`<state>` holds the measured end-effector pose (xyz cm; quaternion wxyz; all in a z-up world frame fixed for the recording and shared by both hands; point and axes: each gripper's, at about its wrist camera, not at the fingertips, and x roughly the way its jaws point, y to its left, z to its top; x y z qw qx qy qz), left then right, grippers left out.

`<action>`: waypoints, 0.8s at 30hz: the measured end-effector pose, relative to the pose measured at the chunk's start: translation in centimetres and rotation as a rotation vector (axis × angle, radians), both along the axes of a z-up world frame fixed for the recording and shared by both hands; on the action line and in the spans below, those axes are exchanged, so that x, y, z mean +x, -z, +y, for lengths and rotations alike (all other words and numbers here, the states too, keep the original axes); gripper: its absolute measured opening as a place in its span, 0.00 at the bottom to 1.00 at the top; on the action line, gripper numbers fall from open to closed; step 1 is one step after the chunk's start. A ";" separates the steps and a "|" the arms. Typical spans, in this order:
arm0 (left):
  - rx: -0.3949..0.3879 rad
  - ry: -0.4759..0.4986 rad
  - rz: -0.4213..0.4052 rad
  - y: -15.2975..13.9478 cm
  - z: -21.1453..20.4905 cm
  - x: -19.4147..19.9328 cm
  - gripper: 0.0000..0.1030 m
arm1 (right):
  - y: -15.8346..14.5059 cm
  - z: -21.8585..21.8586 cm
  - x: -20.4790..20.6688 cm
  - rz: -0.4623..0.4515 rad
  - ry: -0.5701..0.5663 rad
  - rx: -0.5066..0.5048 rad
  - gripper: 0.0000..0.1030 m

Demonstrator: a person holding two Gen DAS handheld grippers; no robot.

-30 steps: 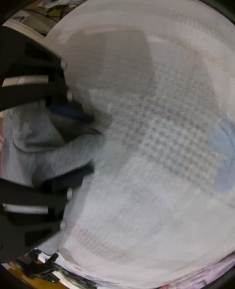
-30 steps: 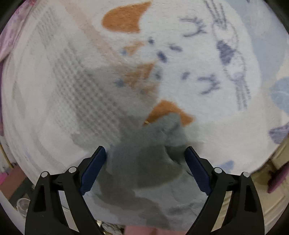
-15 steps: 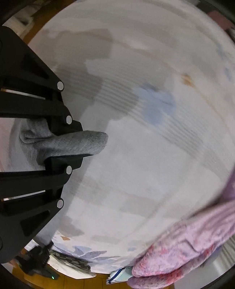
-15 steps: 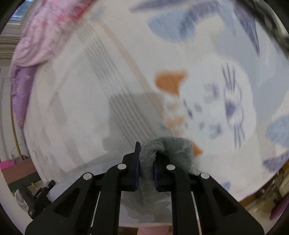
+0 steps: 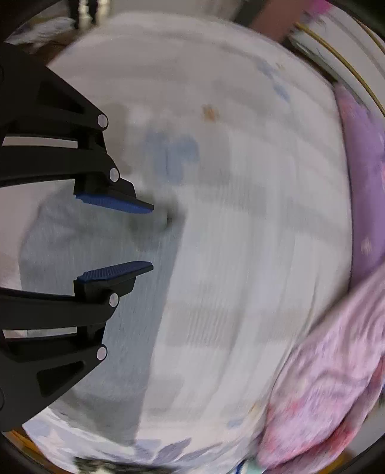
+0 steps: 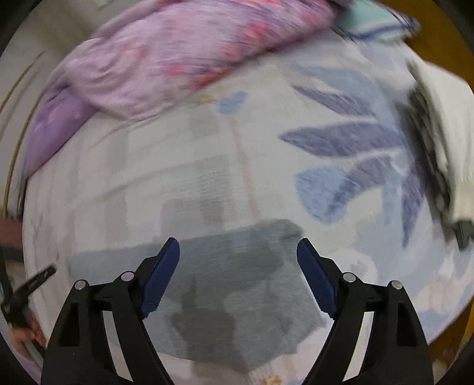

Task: Fold large clothes
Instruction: 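Open both tools and smooth the folded hoodie on the bed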

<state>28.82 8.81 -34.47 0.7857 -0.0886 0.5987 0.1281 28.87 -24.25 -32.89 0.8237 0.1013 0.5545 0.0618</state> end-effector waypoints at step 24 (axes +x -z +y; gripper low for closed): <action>0.107 0.067 -0.279 10.6 0.5 -0.9 0.02 | 11.5 4.0 -3.1 -0.349 -0.164 -0.164 0.00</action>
